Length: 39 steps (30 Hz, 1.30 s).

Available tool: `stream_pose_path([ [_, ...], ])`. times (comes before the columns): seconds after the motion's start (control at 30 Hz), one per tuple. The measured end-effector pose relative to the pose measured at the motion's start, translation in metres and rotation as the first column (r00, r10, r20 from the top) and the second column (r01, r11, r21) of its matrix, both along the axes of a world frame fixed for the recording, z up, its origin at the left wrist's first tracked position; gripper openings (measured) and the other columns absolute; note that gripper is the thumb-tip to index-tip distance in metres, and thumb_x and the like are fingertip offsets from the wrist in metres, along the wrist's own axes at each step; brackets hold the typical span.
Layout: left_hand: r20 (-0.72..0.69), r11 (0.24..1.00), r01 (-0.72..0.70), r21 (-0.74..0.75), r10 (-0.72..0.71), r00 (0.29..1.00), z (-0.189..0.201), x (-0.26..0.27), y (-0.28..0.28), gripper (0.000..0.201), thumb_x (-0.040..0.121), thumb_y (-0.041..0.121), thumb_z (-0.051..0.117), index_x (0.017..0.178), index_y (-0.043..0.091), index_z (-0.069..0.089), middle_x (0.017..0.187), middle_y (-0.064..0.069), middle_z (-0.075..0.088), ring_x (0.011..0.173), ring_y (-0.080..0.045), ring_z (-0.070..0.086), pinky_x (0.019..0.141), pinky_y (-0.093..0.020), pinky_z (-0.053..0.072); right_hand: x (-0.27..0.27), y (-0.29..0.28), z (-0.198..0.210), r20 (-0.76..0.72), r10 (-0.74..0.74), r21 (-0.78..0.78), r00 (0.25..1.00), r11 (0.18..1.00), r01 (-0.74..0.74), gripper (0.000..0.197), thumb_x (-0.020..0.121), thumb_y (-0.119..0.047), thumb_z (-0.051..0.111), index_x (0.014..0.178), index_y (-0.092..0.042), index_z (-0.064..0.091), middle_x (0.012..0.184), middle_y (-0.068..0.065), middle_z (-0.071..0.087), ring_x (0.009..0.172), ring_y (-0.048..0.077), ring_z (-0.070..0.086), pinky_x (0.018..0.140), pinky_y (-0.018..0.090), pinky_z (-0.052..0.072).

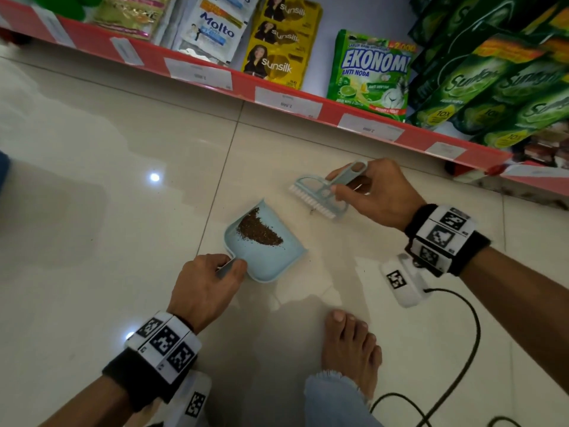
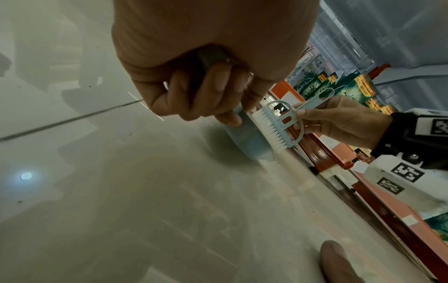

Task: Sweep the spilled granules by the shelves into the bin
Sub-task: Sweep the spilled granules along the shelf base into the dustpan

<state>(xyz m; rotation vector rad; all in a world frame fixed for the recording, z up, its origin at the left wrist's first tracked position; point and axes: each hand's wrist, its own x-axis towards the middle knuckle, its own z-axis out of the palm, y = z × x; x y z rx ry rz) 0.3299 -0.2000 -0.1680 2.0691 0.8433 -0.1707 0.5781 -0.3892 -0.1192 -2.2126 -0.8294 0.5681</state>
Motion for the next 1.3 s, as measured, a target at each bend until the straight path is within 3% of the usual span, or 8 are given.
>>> stream_pose_path([
  [0.13, 0.002, 1.000, -0.025, -0.006, 0.025, 1.000, -0.003, -0.004, 0.003, 0.067, 0.064, 0.060, 0.039, 0.069, -0.001, 0.067, 0.063, -0.019, 0.064, 0.057, -0.030, 0.058, 0.053, -0.032, 0.042, -0.017, 0.012, -0.019, -0.252, -0.127, -0.021, 0.959, 0.992, 0.126, 0.016, 0.088, -0.011, 0.069, 0.102, -0.007, 0.075, 0.091, 0.002, 0.076, 0.080, 0.016, 0.074, 0.077, 0.034, 0.061],
  [0.23, -0.021, 0.998, -0.057, -0.018, 0.057, 0.998, -0.004, -0.005, 0.003, 0.059, 0.067, 0.054, 0.044, 0.068, 0.000, 0.066, 0.062, -0.019, 0.064, 0.052, -0.020, 0.051, 0.052, -0.029, 0.039, -0.020, 0.013, -0.031, -0.301, -0.123, -0.081, 0.946, 0.991, 0.103, 0.015, 0.088, -0.012, 0.069, 0.101, -0.008, 0.076, 0.093, 0.002, 0.076, 0.085, 0.016, 0.073, 0.080, 0.035, 0.060],
  [0.47, -0.044, 0.998, -0.041, -0.044, 0.039, 0.998, -0.005, 0.004, -0.001, 0.056, 0.069, 0.050, 0.048, 0.071, -0.003, 0.065, 0.056, -0.019, 0.056, 0.050, -0.018, 0.044, 0.053, -0.030, 0.038, 0.005, -0.002, -0.031, 0.113, -0.161, -0.110, 0.980, 0.979, 0.174, 0.020, 0.088, -0.015, 0.064, 0.103, -0.009, 0.076, 0.090, 0.007, 0.076, 0.077, 0.019, 0.073, 0.077, 0.041, 0.061],
  [0.73, -0.025, 0.998, 0.045, -0.032, -0.046, 0.999, -0.003, 0.036, -0.014, 0.056, 0.069, 0.052, 0.046, 0.070, 0.000, 0.067, 0.065, -0.019, 0.066, 0.067, -0.033, 0.063, 0.064, -0.041, 0.052, 0.021, -0.018, -0.010, -0.029, -0.304, 0.042, 0.952, 0.951, 0.305, 0.012, 0.088, -0.008, 0.067, 0.098, -0.012, 0.073, 0.085, 0.005, 0.074, 0.070, 0.012, 0.072, 0.072, 0.030, 0.062],
  [0.83, -0.016, 0.996, 0.064, -0.056, -0.065, 0.998, -0.003, 0.047, -0.019, 0.057, 0.069, 0.052, 0.046, 0.072, 0.000, 0.067, 0.066, -0.018, 0.067, 0.068, -0.034, 0.064, 0.064, -0.041, 0.053, 0.022, -0.021, 0.001, 0.096, -0.317, 0.101, 0.943, 0.946, 0.308, 0.012, 0.088, -0.011, 0.066, 0.097, -0.013, 0.074, 0.086, 0.006, 0.075, 0.069, 0.012, 0.072, 0.067, 0.023, 0.060],
  [0.97, -0.022, 0.994, 0.079, -0.079, -0.081, 0.996, -0.003, 0.054, -0.024, 0.058, 0.071, 0.053, 0.045, 0.075, 0.000, 0.069, 0.068, -0.017, 0.069, 0.071, -0.033, 0.065, 0.068, -0.041, 0.053, 0.016, -0.019, 0.002, 0.433, -0.070, -0.049, 0.899, 0.994, 0.101, 0.023, 0.088, -0.010, 0.061, 0.106, -0.007, 0.075, 0.099, 0.010, 0.074, 0.079, 0.024, 0.069, 0.078, 0.041, 0.057],
  [1.13, -0.029, 0.991, 0.072, -0.110, -0.076, 0.997, -0.003, 0.055, -0.026, 0.061, 0.071, 0.052, 0.044, 0.079, -0.002, 0.071, 0.074, -0.017, 0.072, 0.076, -0.032, 0.066, 0.071, -0.041, 0.053, 0.001, -0.027, -0.009, 0.365, 0.294, -0.329, 0.883, 0.928, -0.173, 0.029, 0.091, -0.005, 0.060, 0.118, -0.009, 0.071, 0.108, 0.011, 0.066, 0.091, 0.033, 0.065, 0.081, 0.045, 0.054],
  [1.3, -0.032, 0.993, 0.069, -0.099, -0.073, 0.997, -0.002, 0.055, -0.025, 0.061, 0.072, 0.051, 0.044, 0.080, -0.004, 0.070, 0.075, -0.020, 0.070, 0.076, -0.034, 0.066, 0.070, -0.041, 0.052, -0.005, -0.046, -0.004, 0.346, 0.425, -0.374, 0.837, 0.880, -0.292, 0.035, 0.084, 0.006, 0.066, 0.116, -0.007, 0.072, 0.110, 0.010, 0.066, 0.093, 0.033, 0.066, 0.078, 0.045, 0.057],
])
